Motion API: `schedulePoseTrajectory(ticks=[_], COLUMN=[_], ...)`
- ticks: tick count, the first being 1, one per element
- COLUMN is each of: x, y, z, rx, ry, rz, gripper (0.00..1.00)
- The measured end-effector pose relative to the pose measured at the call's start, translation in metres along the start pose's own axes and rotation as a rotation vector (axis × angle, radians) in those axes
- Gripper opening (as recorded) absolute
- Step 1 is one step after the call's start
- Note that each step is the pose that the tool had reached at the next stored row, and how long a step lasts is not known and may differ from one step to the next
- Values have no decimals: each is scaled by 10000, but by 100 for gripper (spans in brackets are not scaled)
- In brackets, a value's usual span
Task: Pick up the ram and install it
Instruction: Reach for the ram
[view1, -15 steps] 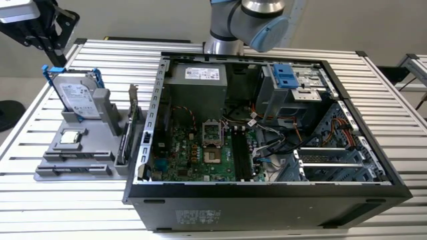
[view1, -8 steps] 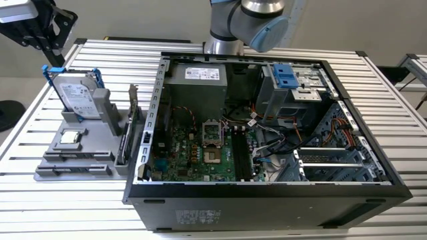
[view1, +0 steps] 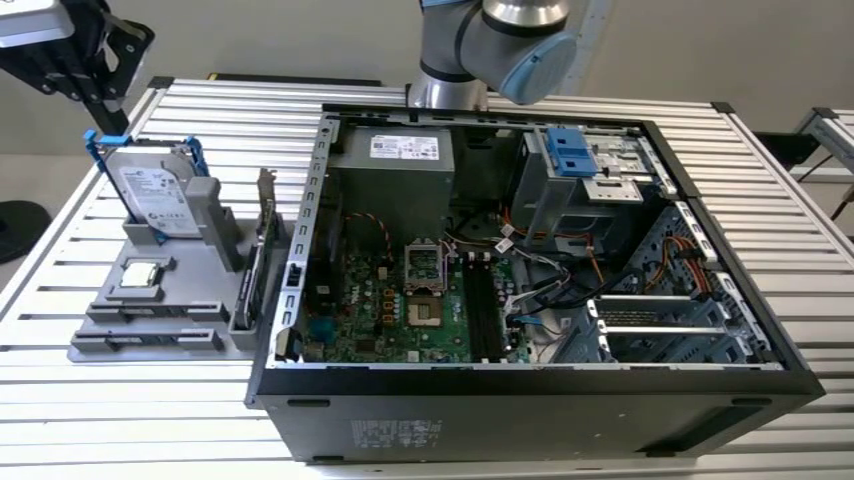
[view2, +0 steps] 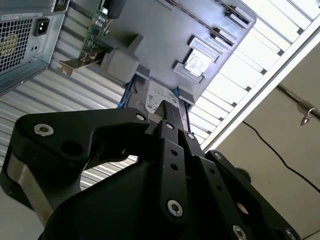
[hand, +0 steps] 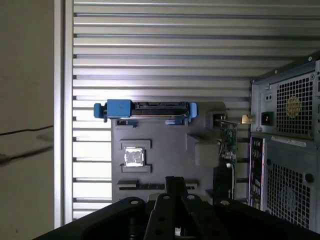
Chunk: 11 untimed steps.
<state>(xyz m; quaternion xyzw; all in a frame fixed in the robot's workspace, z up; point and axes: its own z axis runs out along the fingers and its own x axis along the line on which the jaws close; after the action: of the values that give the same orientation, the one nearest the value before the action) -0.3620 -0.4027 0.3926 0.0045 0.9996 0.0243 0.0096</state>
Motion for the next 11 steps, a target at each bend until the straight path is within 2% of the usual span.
schedulePoseTrajectory(ticks=[11], x=[-1], y=[-86], z=[-2], rx=[0], ry=[0], rz=[0], gripper=[0])
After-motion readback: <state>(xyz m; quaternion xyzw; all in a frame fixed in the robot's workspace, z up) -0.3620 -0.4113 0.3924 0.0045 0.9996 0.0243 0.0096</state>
